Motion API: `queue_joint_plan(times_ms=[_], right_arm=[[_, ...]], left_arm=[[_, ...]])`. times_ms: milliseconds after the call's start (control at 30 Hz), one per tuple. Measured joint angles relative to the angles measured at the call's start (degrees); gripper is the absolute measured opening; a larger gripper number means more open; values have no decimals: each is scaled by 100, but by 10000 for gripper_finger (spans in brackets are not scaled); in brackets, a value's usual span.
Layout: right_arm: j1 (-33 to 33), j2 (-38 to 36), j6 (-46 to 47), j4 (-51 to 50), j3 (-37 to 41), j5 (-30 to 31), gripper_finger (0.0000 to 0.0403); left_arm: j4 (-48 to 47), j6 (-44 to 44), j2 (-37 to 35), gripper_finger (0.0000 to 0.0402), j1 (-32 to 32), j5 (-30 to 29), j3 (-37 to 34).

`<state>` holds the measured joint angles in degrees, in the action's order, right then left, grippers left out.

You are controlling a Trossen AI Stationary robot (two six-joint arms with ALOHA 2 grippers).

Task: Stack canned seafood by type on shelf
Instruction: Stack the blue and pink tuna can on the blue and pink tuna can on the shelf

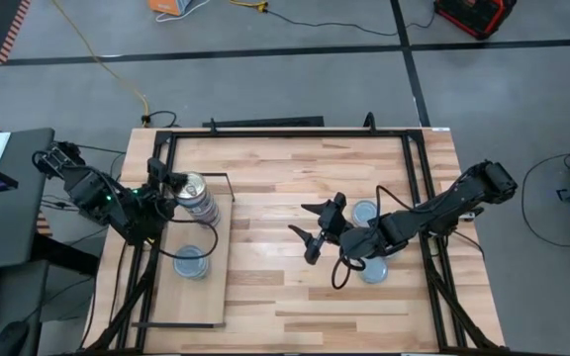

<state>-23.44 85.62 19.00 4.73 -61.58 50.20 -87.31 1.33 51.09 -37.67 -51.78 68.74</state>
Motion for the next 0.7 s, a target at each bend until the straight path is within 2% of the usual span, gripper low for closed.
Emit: queue_joint_plan(times_ms=[167,700], right_arm=[[0,0,0,0,0,0,320],[0,0,2,7,0,-2,320]], left_arm=[[-29,36,4,296,0,248,192],[-29,513,324,295,-2,92,228]])
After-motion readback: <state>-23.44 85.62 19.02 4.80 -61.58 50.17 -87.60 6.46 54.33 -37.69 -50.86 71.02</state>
